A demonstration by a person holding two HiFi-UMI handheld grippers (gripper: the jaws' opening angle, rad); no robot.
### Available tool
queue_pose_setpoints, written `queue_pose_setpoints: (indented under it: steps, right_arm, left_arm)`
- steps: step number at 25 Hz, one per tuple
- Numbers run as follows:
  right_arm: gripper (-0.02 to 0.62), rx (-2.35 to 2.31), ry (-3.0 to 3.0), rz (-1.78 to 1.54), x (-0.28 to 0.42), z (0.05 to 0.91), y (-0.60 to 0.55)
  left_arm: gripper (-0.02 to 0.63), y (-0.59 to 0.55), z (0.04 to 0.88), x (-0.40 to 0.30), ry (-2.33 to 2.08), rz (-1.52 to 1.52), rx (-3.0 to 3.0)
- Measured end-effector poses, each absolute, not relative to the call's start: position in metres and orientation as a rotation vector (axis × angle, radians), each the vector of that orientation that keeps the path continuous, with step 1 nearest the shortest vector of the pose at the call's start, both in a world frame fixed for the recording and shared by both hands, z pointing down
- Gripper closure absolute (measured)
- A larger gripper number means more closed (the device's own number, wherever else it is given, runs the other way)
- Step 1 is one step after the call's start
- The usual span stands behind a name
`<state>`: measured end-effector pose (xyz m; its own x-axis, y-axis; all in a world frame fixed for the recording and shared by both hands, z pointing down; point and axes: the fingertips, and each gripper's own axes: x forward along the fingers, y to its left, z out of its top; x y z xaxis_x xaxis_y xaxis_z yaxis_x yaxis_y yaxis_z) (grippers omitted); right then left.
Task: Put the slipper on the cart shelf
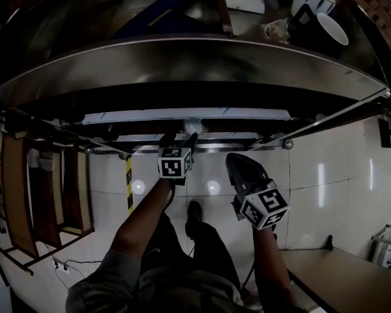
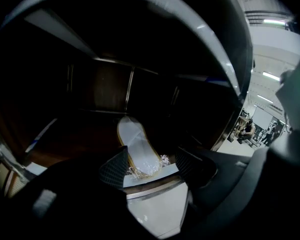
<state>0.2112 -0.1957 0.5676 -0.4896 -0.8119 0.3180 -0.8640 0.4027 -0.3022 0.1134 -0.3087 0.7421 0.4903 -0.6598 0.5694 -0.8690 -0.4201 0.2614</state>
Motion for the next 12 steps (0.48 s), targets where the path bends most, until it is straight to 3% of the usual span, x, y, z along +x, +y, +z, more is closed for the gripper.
queue_pose_setpoints:
  steps: [5,12]
  right_arm:
    - [0.597,1.478,-2.567,0.620,0.194,0.523,-0.190]
    - [0.597,1.398,-2.634,0.557,0.167,0.469,-0.188]
  left_arm:
    - [0.478,-0.259,0.658,0.098,-1.240,0.502,2.312]
    - [0.598,-0.227,0.551,0.068,-1.311,0.394,2.314]
